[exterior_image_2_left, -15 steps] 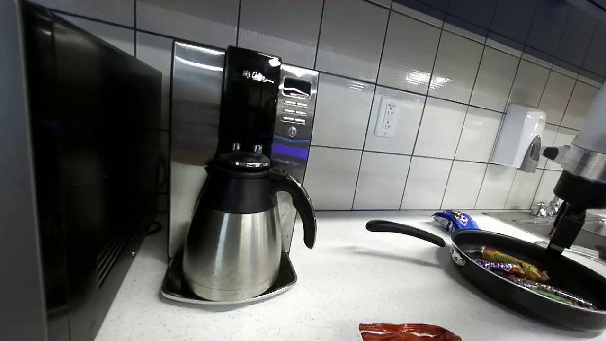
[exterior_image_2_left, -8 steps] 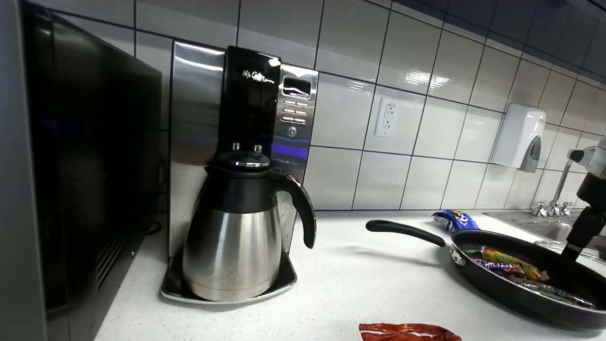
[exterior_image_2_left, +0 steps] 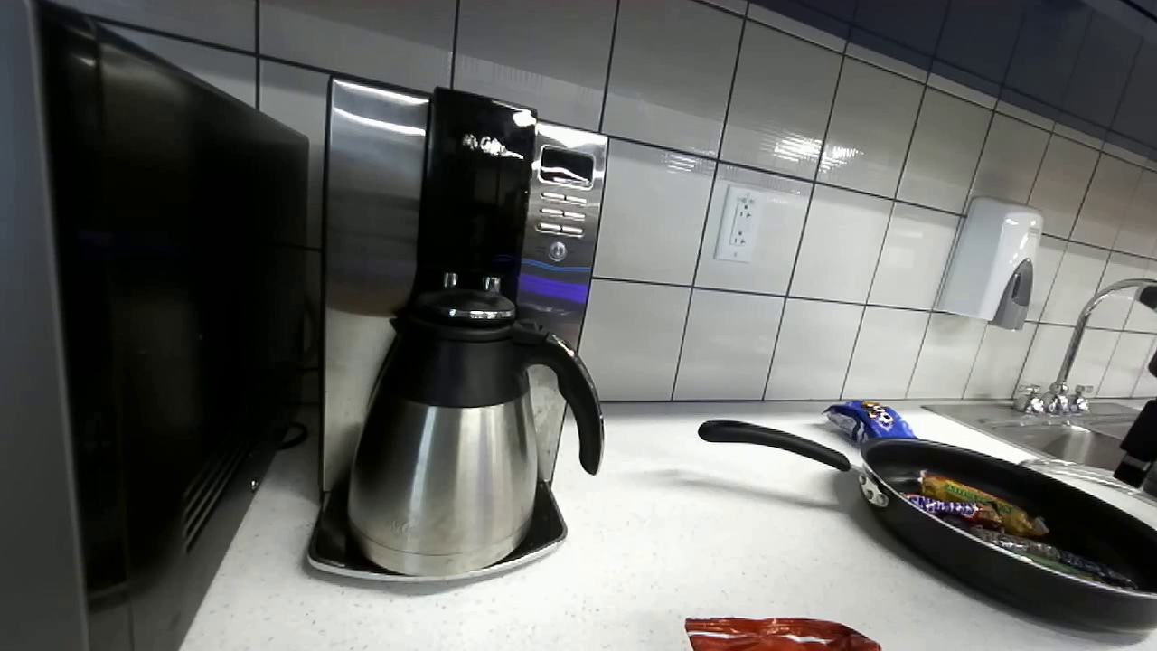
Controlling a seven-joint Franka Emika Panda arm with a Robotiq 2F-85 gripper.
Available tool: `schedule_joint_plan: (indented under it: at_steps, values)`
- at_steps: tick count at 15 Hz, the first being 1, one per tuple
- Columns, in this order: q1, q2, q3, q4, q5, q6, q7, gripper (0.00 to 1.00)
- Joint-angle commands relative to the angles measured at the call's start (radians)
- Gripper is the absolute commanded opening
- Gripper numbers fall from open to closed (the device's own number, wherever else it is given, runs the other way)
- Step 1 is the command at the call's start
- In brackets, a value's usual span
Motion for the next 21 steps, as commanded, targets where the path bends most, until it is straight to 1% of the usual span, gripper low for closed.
schedule_joint_plan:
  at_steps: [1, 4, 5, 6, 8, 10, 13, 16, 19, 20, 21]
  values:
    - [-0.058, 0.004, -0.010, 0.043, 0.036, -0.026, -0.035, 1.00]
    - [-0.101, 0.000, -0.028, 0.064, 0.077, -0.032, -0.029, 1.00]
    - [-0.119, 0.002, -0.030, 0.073, 0.107, -0.031, -0.035, 1.00]
    - [-0.136, 0.004, -0.027, 0.080, 0.144, -0.026, -0.042, 1.00]
    - [-0.172, 0.036, -0.005, 0.106, 0.263, -0.007, -0.069, 1.00]
    - [-0.189, 0.066, -0.001, 0.134, 0.359, 0.002, -0.100, 1.00]
    - [-0.204, 0.126, 0.000, 0.193, 0.450, -0.006, -0.120, 1.00]
    - [-0.207, 0.182, -0.002, 0.249, 0.481, -0.015, -0.116, 1.00]
    - [-0.203, 0.229, -0.001, 0.295, 0.486, -0.021, -0.113, 1.00]
    - [-0.236, 0.237, 0.033, 0.307, 0.445, -0.019, -0.082, 1.00]
    - [-0.242, 0.251, 0.043, 0.321, 0.441, -0.021, -0.081, 1.00]
